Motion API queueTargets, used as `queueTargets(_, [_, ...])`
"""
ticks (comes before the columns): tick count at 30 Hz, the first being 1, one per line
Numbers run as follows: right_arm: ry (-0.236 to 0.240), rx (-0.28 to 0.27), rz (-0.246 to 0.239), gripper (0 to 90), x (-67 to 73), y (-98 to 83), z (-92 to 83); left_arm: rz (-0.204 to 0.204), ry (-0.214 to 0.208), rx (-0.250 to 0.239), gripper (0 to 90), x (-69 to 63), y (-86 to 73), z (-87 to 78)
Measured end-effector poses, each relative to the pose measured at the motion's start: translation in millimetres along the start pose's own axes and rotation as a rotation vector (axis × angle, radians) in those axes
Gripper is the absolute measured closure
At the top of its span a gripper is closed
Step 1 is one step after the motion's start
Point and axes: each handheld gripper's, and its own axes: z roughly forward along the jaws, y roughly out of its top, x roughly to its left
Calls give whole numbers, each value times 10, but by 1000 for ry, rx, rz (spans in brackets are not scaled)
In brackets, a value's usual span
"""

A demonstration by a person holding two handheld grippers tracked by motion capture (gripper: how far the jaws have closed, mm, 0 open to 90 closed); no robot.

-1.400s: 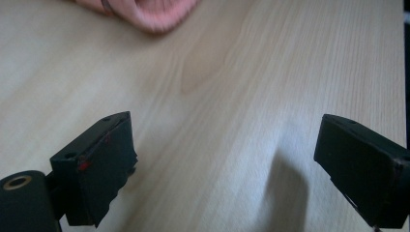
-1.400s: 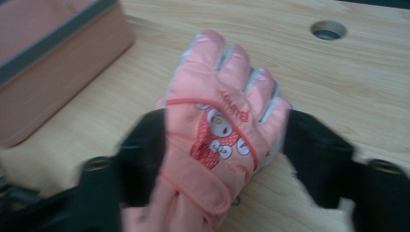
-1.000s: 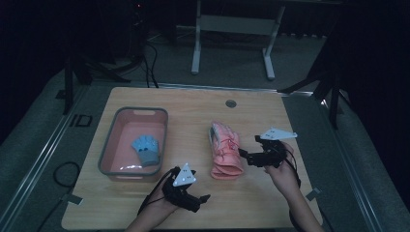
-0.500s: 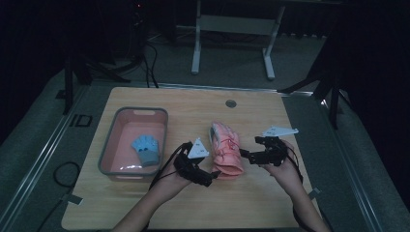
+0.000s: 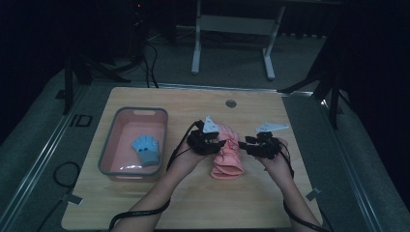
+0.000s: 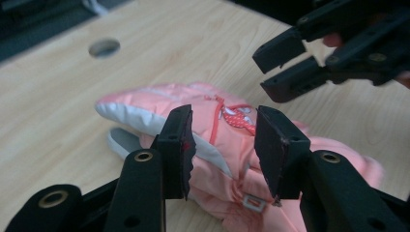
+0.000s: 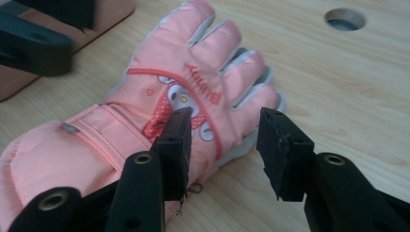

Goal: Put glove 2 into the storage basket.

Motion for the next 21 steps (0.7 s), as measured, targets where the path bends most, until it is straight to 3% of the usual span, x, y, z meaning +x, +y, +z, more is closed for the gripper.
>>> queueTargets(2, [12, -13, 13, 554, 12, 1, 31, -13, 9, 54, 477, -11, -9, 121])
queueTargets(8, [13, 1, 17, 482, 56, -16, 124, -94, 77, 109, 464, 31, -99, 309])
queueTargets(11, [25, 18, 35, 424, 64, -76, 184, -141, 72, 132, 462, 63, -199, 352])
queueTargets(12, [20, 26, 60, 409, 54, -97, 202, -154, 71, 139, 455, 67, -232, 369])
queueTargets(15, [39, 54, 128, 392, -4, -154, 265, -224, 15, 157, 402, 105, -321, 417])
queueTargets(17, [49, 84, 175, 393, -36, -205, 320, -258, -29, 178, 372, 116, -363, 463])
queueTargets(18, [60, 104, 202, 391, -53, -238, 356, -265, -31, 192, 337, 115, -385, 490])
queueTargets(21, [98, 141, 312, 349, -133, -323, 433, -307, -57, 197, 294, 128, -442, 543])
